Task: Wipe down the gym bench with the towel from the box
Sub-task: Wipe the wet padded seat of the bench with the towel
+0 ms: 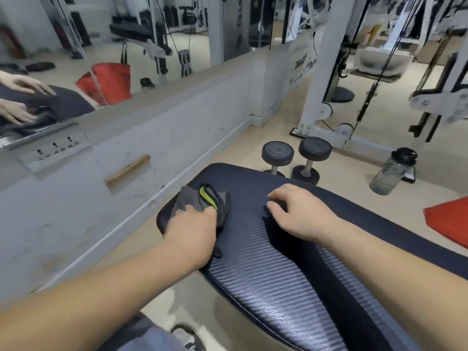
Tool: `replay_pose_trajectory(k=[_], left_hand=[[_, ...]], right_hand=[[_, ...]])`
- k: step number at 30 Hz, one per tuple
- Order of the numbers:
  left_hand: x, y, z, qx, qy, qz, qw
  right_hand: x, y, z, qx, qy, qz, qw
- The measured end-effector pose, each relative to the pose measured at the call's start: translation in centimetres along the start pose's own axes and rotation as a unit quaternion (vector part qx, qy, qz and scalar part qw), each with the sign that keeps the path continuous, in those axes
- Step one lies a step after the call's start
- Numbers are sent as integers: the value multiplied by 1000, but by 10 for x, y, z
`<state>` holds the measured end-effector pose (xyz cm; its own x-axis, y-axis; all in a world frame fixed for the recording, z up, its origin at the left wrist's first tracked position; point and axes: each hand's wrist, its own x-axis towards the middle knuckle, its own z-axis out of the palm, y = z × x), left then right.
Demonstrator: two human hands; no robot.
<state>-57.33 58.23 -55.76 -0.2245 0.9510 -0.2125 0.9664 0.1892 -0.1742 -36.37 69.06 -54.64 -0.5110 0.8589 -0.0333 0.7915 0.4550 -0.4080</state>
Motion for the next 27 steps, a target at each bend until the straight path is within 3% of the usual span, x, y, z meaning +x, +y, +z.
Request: replay_pose_trajectory(k=[2, 5, 7, 9, 12, 15, 17, 20, 21, 25, 27], left_hand=[[-33, 31, -8, 12, -6, 19, 1000], [-77, 77, -7, 34, -18, 140, 989], [-87, 87, -2, 59, -7, 224, 973], [-75, 76, 0, 59, 22, 256, 965], [-35, 49, -8, 3, 61, 144, 988], [-13, 65, -12, -40, 53, 39, 997], [-18, 96, -8, -25, 53, 83, 995], [-19, 115, -13, -49, 60, 220, 972], [-6, 112, -16, -62, 60, 224, 971], [41, 125, -27, -128, 70, 78, 986], [49, 155, -29, -116, 77, 43, 989]], right_hand=[[-16, 4, -4, -2, 8, 1, 1000], [-38, 16, -10, -1, 24, 17, 1000], [-50, 27, -14, -8, 27, 24, 999], [-59, 42, -23, -19, 28, 38, 999], [-70, 73, -37, -23, 32, 88, 995], [-76, 108, -45, -13, 39, 136, 990], [-79, 127, -50, -9, 38, 166, 985], [-84, 150, -51, -30, 29, 203, 978], [-86, 156, -51, -42, 28, 210, 976], [-99, 174, -55, -42, 40, 211, 976], [-107, 182, -59, -40, 45, 206, 977]])
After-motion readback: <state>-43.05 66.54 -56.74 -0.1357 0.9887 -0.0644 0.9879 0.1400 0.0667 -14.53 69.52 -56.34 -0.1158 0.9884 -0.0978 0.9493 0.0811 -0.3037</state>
